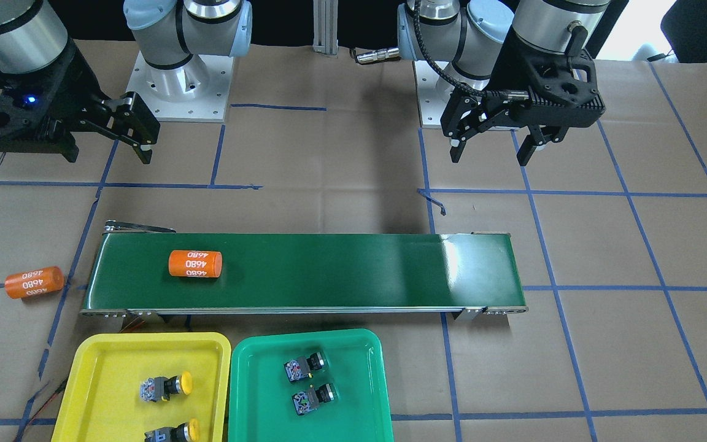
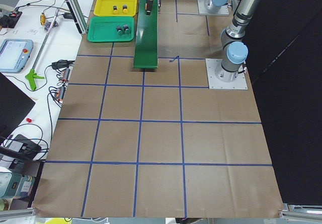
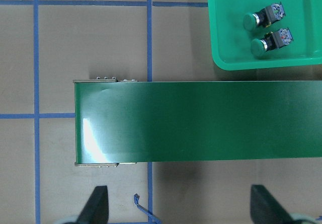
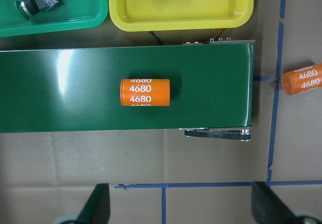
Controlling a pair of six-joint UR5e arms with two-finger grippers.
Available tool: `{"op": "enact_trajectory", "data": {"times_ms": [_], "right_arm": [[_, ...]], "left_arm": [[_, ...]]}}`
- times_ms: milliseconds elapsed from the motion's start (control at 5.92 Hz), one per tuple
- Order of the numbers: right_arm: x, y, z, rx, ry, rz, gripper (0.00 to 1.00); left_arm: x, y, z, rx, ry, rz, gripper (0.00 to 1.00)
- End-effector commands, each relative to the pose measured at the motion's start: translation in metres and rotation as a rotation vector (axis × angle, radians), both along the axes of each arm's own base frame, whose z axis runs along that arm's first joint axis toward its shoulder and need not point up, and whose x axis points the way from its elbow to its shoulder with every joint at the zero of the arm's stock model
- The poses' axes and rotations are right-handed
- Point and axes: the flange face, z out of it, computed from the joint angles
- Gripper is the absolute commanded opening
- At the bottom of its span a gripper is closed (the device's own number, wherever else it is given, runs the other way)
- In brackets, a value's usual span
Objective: Sort buttons by color to trays
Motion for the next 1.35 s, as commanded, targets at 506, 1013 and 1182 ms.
{"op": "enact_trajectory", "data": {"times_ms": [506,1013,1182], "right_arm": [[0.0198,0.0046,-0.0063,0.002,0.022,-0.033,1.00],[0.0199,0.0048,-0.0064,0.004,0.020,-0.042,1.00],[0.0199,0.0046,-0.0063,0.002,0.020,-0.042,1.00]], "left_arm": [[0.0006,0.0007,0.0011,-0.002,-0.001,0.001,0.99],[0.0019,0.0001,0.0013,-0.004,0.000,0.004,0.99],[0.0027,-0.0001,0.0013,-0.004,0.000,0.007,0.99]]}}
